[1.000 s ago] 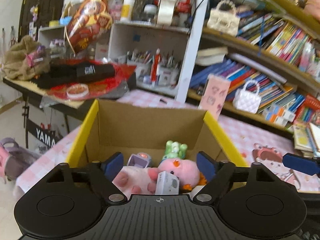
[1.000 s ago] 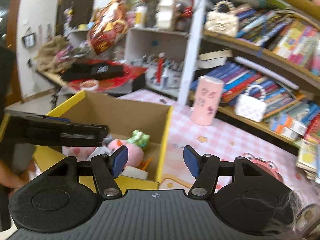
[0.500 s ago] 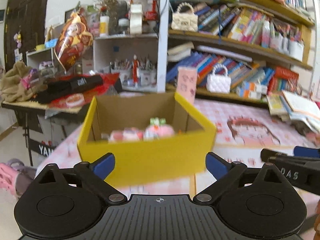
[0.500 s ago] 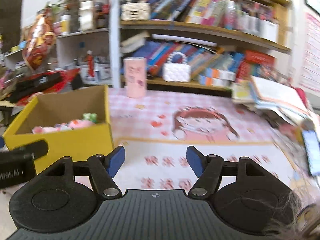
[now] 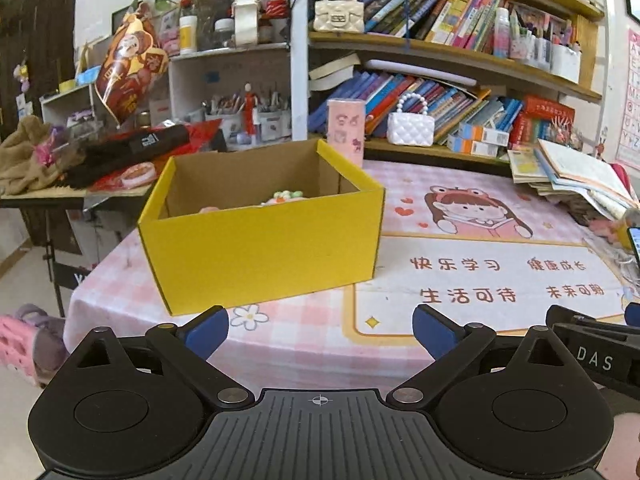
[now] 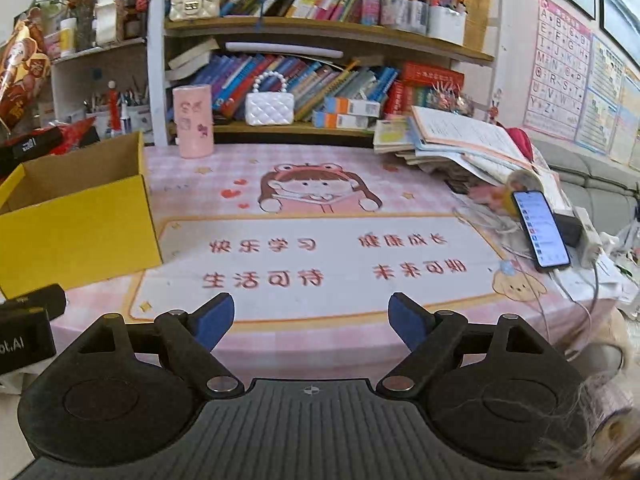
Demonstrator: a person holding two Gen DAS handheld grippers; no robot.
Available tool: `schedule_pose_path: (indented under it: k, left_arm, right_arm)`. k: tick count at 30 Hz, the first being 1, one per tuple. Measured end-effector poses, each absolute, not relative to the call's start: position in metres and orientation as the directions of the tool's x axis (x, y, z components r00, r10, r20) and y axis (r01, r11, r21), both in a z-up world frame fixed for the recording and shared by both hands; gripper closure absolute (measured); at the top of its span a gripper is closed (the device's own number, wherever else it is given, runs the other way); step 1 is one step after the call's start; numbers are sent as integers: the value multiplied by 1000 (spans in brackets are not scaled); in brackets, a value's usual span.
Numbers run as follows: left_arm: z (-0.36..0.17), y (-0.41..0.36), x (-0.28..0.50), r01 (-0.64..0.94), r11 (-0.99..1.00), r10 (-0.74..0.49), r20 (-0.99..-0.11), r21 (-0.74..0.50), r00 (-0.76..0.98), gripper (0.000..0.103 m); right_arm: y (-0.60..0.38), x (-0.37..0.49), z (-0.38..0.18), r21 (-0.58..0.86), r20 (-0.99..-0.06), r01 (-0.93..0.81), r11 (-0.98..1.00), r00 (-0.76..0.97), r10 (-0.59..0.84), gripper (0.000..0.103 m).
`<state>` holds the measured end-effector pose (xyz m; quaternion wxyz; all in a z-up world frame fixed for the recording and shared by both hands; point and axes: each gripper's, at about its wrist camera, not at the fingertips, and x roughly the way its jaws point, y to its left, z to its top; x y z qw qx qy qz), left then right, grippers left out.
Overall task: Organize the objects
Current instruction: 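Withdraw both grippers from the box away from the table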
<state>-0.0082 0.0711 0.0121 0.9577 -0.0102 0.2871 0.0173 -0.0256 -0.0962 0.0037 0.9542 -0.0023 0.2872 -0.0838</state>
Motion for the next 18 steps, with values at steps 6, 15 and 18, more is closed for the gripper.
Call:
schedule_pose_path:
  k: [6,15,18]
  left_arm:
    - [6,58,-11,-32,999,20,-577,-10,816,3]
    - [-1,33,-16,-6,999,24,-602,32,798,3]
    - [-1,28,-17,4,999,25,-606,46,795,3]
  right_arm:
    - [-103,-33,5,-80,-544,158,984,821,-176,16]
    - [-113,-43,3,-101,-557,188,977,803,-213,9]
    - [-117,-45,1,-102,-565,207,973,793,-228,8]
